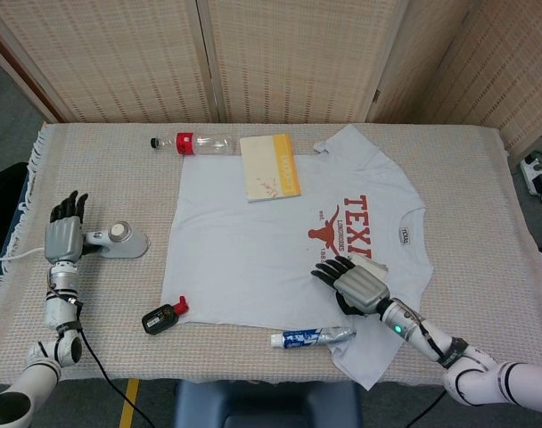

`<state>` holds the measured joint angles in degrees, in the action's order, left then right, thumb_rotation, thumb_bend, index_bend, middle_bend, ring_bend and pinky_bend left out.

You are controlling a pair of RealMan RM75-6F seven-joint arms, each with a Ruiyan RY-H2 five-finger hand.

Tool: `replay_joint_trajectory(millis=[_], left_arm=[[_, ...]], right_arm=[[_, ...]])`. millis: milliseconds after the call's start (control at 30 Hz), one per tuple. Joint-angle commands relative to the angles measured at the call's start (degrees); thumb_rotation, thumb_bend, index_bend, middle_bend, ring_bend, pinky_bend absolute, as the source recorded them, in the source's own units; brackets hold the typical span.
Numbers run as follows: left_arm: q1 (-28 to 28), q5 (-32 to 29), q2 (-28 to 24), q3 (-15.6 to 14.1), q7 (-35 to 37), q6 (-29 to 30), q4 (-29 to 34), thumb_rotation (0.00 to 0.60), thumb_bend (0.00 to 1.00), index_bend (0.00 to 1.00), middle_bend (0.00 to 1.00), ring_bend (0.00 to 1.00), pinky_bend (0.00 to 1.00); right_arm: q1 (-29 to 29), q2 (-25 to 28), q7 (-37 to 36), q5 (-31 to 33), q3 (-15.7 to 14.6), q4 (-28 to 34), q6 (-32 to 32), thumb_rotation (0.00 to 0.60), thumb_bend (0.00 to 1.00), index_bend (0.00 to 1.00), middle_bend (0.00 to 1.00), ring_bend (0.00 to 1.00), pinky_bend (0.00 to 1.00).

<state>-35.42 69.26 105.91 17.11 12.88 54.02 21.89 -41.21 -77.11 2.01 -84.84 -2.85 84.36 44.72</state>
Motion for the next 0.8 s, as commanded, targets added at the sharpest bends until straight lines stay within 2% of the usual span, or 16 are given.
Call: replay_joint_trajectory(millis=[33, 267, 400, 467, 533, 600, 700, 733, 800], left_arm=[[2.4, -0.7, -3.4, 0.0, -4.0, 1.9, 5.8, 0.6, 0.0, 0.0, 0.0, 0.0, 0.11], [6.5, -3.9, -8.1, 0.5, -12.1, 3.5, 15.8, 0.6, 0.0, 0.0, 0.0, 0.0, 0.1], [9.1, -4.0, -10.6, 0.8, -12.7, 8.4, 21.7, 0.6, 0.0, 0.0, 0.0, 0.0, 0.12], [10.5, -3.3, -12.7, 0.7, -12.5, 11.1, 25.3, 0.6, 0.01, 0.01, 0.02, 0.01, 0.15], [12.0, -3.1, -15.8, 0.5, -12.4, 12.5, 30.0, 0.6, 0.03, 0.06, 0.1, 0.05, 0.17], [13.5, -3.2, -19.3, 0.1, -12.1, 12.4, 34.9, 0.6, 0.04, 0.13, 0.19, 0.11, 0.18], [15.7, -4.0, -25.5, -0.5, -12.1, 11.3, 43.0, 0.6, 0.04, 0.17, 0.23, 0.14, 0.19], [16.6, -4.4, -27.7, -0.9, -12.6, 10.9, 45.9, 0.6, 0.04, 0.18, 0.23, 0.14, 0.19], [17.8, -4.9, -30.8, -1.7, -13.7, 10.7, 49.8, 0.6, 0.04, 0.18, 0.23, 0.13, 0.19]], right_arm=[[0.3, 0.6, -0.2, 0.1, 0.1, 0.2, 0.4, 0.472, 0.89, 0.0, 0.02, 0.0, 0.0], [1.1, 1.9, -1.1, -0.1, 0.0, 0.4, 1.4, 0.473, 0.89, 0.0, 0.02, 0.0, 0.0], [1.9, 3.5, -1.3, -0.3, 0.2, 1.2, 3.1, 0.471, 0.86, 0.0, 0.02, 0.0, 0.0], [2.6, 5.1, -0.9, -0.1, 0.4, 2.0, 4.5, 0.471, 0.74, 0.0, 0.02, 0.0, 0.0], [3.6, 7.2, 0.4, 0.7, 0.7, 3.6, 6.0, 0.472, 0.57, 0.0, 0.02, 0.0, 0.0], [4.7, 9.3, 2.1, 1.8, 1.0, 5.7, 7.6, 0.471, 0.33, 0.0, 0.03, 0.0, 0.0], [7.4, 12.3, 5.8, 3.4, 1.7, 8.9, 12.5, 0.459, 0.05, 0.0, 0.03, 0.0, 0.0], [8.9, 13.3, 7.4, 4.1, 2.0, 10.0, 15.0, 0.438, 0.02, 0.0, 0.03, 0.0, 0.0], [11.1, 14.6, 9.3, 5.0, 2.3, 11.7, 18.5, 0.353, 0.0, 0.0, 0.03, 0.0, 0.0]])
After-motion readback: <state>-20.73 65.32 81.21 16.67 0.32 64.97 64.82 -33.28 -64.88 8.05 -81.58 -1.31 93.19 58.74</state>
